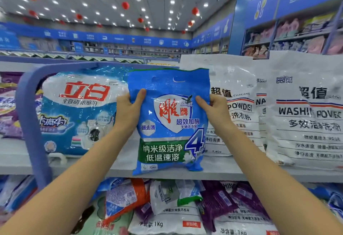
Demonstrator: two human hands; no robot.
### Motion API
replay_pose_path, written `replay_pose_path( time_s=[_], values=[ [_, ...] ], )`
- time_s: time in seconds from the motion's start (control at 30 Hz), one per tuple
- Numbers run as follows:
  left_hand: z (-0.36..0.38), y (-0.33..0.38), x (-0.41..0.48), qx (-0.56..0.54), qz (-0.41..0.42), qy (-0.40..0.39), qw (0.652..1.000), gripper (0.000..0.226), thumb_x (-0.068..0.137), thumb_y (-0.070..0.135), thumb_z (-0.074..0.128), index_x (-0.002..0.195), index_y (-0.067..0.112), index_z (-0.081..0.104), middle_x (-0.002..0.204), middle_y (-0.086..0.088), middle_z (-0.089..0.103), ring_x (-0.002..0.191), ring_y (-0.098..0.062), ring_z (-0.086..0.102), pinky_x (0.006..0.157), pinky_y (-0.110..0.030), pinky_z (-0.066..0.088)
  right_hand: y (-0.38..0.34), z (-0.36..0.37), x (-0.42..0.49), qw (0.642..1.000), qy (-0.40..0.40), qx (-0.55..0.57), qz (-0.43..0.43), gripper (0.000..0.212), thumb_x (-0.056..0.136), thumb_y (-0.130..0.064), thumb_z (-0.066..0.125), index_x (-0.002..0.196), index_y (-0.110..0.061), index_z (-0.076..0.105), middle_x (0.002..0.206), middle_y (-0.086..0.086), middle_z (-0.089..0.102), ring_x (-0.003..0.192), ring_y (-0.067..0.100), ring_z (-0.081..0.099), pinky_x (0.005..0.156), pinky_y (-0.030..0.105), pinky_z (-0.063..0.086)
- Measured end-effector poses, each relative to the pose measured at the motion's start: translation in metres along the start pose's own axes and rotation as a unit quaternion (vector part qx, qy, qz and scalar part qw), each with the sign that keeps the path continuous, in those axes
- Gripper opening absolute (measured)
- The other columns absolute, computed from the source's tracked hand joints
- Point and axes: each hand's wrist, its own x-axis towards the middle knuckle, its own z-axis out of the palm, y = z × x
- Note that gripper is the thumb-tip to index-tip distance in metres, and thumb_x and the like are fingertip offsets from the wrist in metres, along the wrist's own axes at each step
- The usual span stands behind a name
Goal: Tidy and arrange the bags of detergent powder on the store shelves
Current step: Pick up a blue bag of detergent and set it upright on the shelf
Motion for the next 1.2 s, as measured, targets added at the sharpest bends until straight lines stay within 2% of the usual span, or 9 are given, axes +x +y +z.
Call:
replay_pose_path(
  time_s=[0.1,0.2,0.3,0.4,0.5,0.63,0.73,0.83,1.2],
  values=[
    [0.002,0.001,0.002,-0.003,-0.008,0.001,1.000,0.028,0.095,0.021,0.054,0.068,0.012,0.055,0.053,0.011,0.065,0.048,0.001,0.061,0.046,-0.018,0.048,0.001,-0.002,-0.009,0.998,0.030,0.044,0.015,0.033,0.093,-0.021,0.057,0.093,0.012,0.057,0.093,0.030,0.065,0.079,0.033,0.065,0.073,0.051,0.053],
    [0.002,-0.004,0.003,-0.020,-0.021,0.029,0.999,0.032,0.093,0.030,0.056,0.068,0.011,0.055,0.064,0.000,0.065,0.055,-0.011,0.063,0.053,-0.031,0.053,0.009,-0.003,-0.046,0.994,-0.016,0.095,0.051,0.025,0.092,-0.030,0.054,0.114,-0.016,0.052,0.106,0.001,0.066,0.089,0.008,0.066,0.070,0.023,0.055],
    [0.002,-0.009,0.003,-0.076,-0.048,0.059,0.994,0.030,0.093,0.031,0.057,0.067,0.016,0.055,0.059,0.006,0.065,0.052,-0.009,0.062,0.051,-0.026,0.051,0.040,0.001,-0.108,0.995,-0.075,0.038,0.046,0.051,0.082,-0.033,0.065,0.124,-0.036,0.036,0.128,-0.010,0.051,0.115,0.007,0.053,0.097,0.029,0.047],
    [0.003,-0.006,0.004,-0.101,-0.070,0.085,0.989,0.030,0.094,0.033,0.055,0.068,0.017,0.053,0.053,0.010,0.063,0.047,-0.004,0.060,0.049,-0.023,0.049,0.063,0.009,-0.136,0.987,-0.110,-0.112,0.040,0.077,0.075,-0.042,0.074,0.129,-0.048,0.019,0.124,-0.028,0.040,0.113,-0.001,0.048,0.102,0.030,0.040],
    [0.005,-0.001,0.005,-0.128,-0.097,0.093,0.983,0.030,0.095,0.034,0.054,0.070,0.016,0.054,0.048,0.013,0.062,0.044,-0.002,0.059,0.044,-0.018,0.049,0.064,0.016,-0.128,0.970,-0.117,-0.215,0.013,0.088,0.068,-0.062,0.064,0.133,-0.054,0.005,0.124,-0.018,0.050,0.111,0.010,0.053,0.097,0.036,0.044],
    [0.001,0.008,0.009,-0.133,-0.120,0.124,0.976,0.034,0.094,0.038,0.054,0.067,0.017,0.048,0.063,0.002,0.058,0.051,-0.012,0.056,0.048,-0.022,0.048,0.060,0.010,-0.118,0.986,-0.123,-0.112,0.011,0.061,0.089,-0.020,0.062,0.124,-0.052,0.023,0.109,-0.016,0.060,0.092,-0.003,0.060,0.078,0.011,0.044],
    [-0.003,0.012,0.012,-0.136,-0.134,0.141,0.971,0.034,0.093,0.041,0.055,0.069,0.018,0.046,0.070,0.000,0.055,0.059,-0.014,0.054,0.061,-0.033,0.049,0.056,0.004,-0.115,0.993,-0.101,0.027,0.049,0.048,0.089,-0.001,0.058,0.123,-0.031,0.042,0.109,0.001,0.066,0.095,0.007,0.066,0.078,0.019,0.051],
    [-0.002,0.017,0.012,-0.140,-0.128,0.141,0.972,0.034,0.094,0.040,0.053,0.070,0.017,0.045,0.071,0.002,0.055,0.058,-0.011,0.054,0.056,-0.029,0.049,0.047,-0.005,-0.111,0.991,-0.095,0.062,0.069,0.041,0.083,0.003,0.065,0.116,-0.015,0.049,0.098,0.007,0.071,0.087,0.014,0.070,0.072,0.020,0.053],
    [-0.010,0.010,0.023,-0.109,-0.104,0.068,0.986,0.027,0.092,0.034,0.058,0.073,0.016,0.052,0.062,0.007,0.067,0.054,-0.008,0.064,0.054,-0.026,0.056,0.032,-0.043,-0.088,0.971,-0.176,-0.159,-0.017,0.048,0.081,-0.003,0.069,0.105,-0.037,0.045,0.094,0.003,0.069,0.072,0.013,0.068,0.071,0.032,0.057]
  ],
)
